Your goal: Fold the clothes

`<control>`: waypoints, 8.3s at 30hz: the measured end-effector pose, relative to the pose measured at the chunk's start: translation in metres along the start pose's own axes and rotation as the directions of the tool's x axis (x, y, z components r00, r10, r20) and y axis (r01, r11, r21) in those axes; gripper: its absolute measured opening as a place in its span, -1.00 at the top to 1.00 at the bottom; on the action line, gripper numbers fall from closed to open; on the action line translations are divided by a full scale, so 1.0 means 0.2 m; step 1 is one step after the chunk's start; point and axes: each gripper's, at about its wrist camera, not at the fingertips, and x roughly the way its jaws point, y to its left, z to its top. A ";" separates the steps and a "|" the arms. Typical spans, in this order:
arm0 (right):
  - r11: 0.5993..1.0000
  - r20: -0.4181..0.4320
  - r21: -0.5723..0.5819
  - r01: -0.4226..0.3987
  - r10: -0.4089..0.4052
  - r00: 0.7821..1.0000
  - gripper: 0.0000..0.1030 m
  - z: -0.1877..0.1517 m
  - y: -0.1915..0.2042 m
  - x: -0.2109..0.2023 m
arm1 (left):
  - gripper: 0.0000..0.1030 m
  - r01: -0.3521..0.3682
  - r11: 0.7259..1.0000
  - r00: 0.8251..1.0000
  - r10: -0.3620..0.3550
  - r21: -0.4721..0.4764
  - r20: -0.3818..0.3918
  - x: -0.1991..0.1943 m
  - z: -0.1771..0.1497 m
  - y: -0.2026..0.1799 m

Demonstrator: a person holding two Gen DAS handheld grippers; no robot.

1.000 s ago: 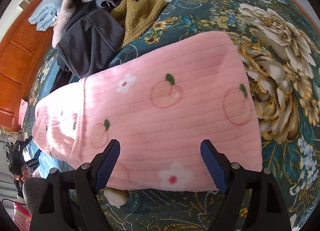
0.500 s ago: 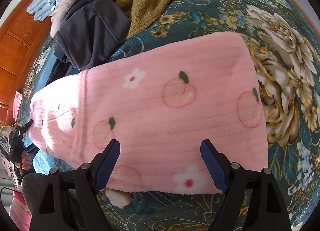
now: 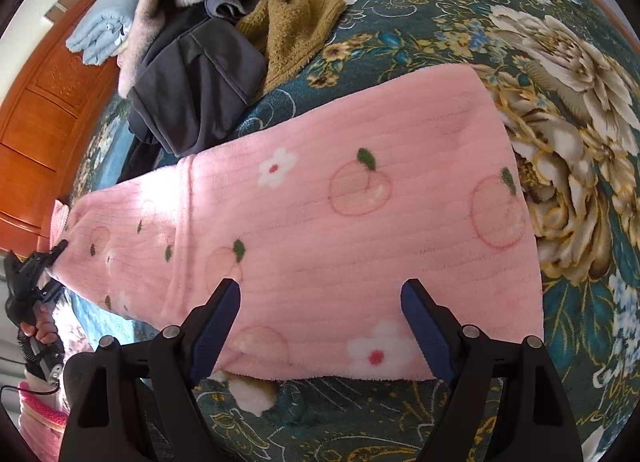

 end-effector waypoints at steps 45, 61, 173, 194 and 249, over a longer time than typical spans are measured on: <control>0.967 0.179 0.233 -0.102 0.061 0.982 -0.62 0.05 -0.86 -0.20 | -0.17 0.048 0.788 0.952 0.149 0.614 -0.266 0.62 -1.15 -1.77; 0.935 -0.062 -0.029 -0.354 0.352 0.934 -0.62 0.37 -0.32 -0.05 | -0.19 -0.234 0.904 0.903 0.339 0.357 -0.266 0.63 -1.02 -0.93; 0.986 -0.086 -0.134 -0.094 0.083 0.993 0.43 0.58 -0.31 0.08 | -0.27 0.056 0.989 0.841 0.028 0.139 -0.541 0.59 -1.06 -0.82; 0.973 -0.127 -0.227 0.032 -0.062 0.990 0.08 0.00 -0.35 -0.05 | -0.27 0.079 0.934 0.851 0.119 0.348 -0.512 0.59 -1.23 -1.01; 0.941 -0.067 0.093 -0.324 0.331 0.941 -1.00 0.26 -0.72 0.14 | -1.00 0.157 0.987 0.792 -0.119 0.012 -0.599 0.99 -0.96 -0.70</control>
